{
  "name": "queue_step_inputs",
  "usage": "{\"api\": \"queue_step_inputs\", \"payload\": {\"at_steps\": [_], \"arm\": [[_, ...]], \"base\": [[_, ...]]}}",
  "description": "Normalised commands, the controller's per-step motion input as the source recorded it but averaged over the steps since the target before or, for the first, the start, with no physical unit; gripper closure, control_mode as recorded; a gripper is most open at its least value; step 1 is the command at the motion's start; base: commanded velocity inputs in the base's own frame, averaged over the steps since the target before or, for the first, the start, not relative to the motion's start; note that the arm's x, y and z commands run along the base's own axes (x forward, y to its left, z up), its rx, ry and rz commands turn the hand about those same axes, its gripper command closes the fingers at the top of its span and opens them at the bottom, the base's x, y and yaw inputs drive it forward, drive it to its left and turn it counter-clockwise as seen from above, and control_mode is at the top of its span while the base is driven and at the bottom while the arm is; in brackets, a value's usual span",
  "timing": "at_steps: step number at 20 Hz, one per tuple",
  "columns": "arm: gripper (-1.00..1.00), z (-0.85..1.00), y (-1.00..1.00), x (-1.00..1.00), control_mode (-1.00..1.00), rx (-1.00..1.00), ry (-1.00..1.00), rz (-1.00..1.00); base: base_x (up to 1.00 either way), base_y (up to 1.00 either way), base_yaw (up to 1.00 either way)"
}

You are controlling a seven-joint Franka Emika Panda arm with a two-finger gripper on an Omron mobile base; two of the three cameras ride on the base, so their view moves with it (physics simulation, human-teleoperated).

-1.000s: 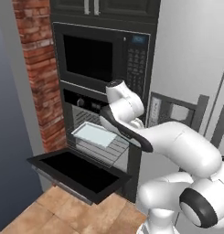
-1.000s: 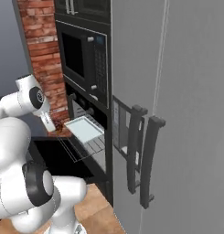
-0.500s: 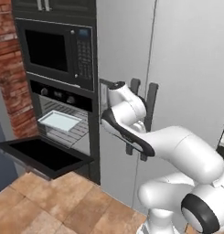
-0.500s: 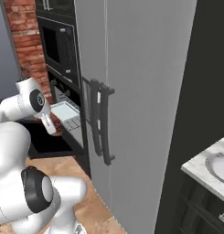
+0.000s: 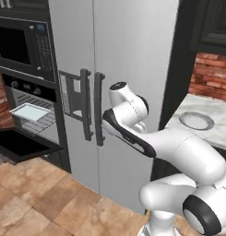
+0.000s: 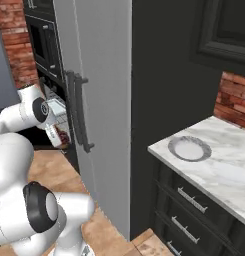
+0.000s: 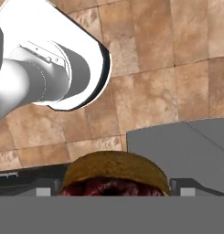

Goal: Take the baked cake out of the oven and place it on the plate for cooling. Then close the oven door.

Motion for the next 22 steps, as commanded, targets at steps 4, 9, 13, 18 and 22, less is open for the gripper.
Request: {"api": "queue_step_inputs", "payload": {"at_steps": [4, 9, 13, 18, 22], "arm": [[1.00, 0.00, 0.00, 0.00, 1.00, 0.00, 0.00, 0.00], [1.00, 0.00, 0.00, 0.00, 1.00, 0.00, 0.00, 0.00], [1.00, 0.00, 0.00, 0.00, 1.00, 0.00, 0.00, 0.00], [1.00, 0.00, -0.16, 0.12, -1.00, 0.03, 0.01, 0.00], [1.00, -0.01, -0.81, 0.88, -1.00, 0.15, 0.12, 0.00]], "base": [[0.00, -1.00, 0.00], [0.31, -1.00, 0.00], [0.51, -1.00, 0.00], [0.52, -0.75, 0.00], [0.00, 0.00, 0.00]]}}
